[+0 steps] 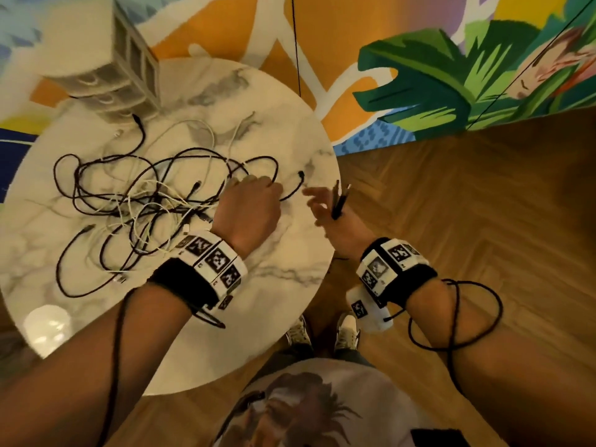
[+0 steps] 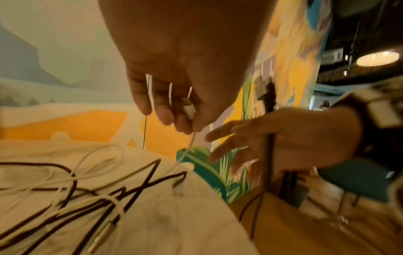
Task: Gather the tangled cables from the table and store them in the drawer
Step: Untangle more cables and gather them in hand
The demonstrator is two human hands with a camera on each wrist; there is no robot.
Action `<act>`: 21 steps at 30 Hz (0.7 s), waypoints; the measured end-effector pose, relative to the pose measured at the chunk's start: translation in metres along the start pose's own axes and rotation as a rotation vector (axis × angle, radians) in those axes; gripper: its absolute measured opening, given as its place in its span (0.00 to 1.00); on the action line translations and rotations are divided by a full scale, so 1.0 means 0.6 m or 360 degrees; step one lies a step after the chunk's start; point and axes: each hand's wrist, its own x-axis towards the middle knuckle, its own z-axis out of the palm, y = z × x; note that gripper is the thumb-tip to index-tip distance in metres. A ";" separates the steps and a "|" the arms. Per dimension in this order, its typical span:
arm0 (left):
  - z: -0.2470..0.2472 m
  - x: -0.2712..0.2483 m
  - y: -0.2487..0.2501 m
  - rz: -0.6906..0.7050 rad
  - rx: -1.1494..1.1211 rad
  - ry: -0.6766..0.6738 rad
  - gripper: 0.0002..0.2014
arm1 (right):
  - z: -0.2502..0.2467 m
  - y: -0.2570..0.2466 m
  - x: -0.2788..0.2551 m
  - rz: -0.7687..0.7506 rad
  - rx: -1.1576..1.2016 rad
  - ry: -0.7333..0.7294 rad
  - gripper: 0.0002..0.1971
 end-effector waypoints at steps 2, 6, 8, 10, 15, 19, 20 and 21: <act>-0.031 -0.016 0.004 0.0033 -0.0315 0.0205 0.08 | 0.028 -0.027 0.017 -0.0189 0.0071 -0.0087 0.16; -0.066 -0.023 0.008 -0.0097 -0.0647 0.0250 0.06 | 0.056 -0.071 0.027 -0.0412 0.0171 -0.0230 0.14; -0.073 -0.036 -0.002 -0.0133 -0.0651 0.0286 0.06 | 0.072 -0.086 0.034 -0.0465 0.0057 -0.0291 0.14; -0.073 -0.035 -0.001 -0.0157 -0.0734 0.0308 0.06 | 0.069 -0.086 0.037 -0.0489 -0.0017 -0.0260 0.12; -0.088 -0.034 0.004 -0.0184 -0.0933 0.0279 0.08 | 0.066 -0.088 0.030 -0.0505 0.0067 -0.0240 0.09; -0.092 -0.030 0.011 -0.0016 -0.0994 0.0079 0.04 | 0.057 -0.084 0.028 -0.0379 -0.0021 -0.0173 0.14; -0.089 -0.029 0.010 0.0053 -0.0992 0.0095 0.04 | 0.054 -0.078 0.028 -0.0364 -0.0025 -0.0145 0.18; -0.085 -0.029 0.009 0.0089 -0.1012 0.0150 0.06 | 0.051 -0.073 0.030 -0.0357 -0.0014 -0.0122 0.21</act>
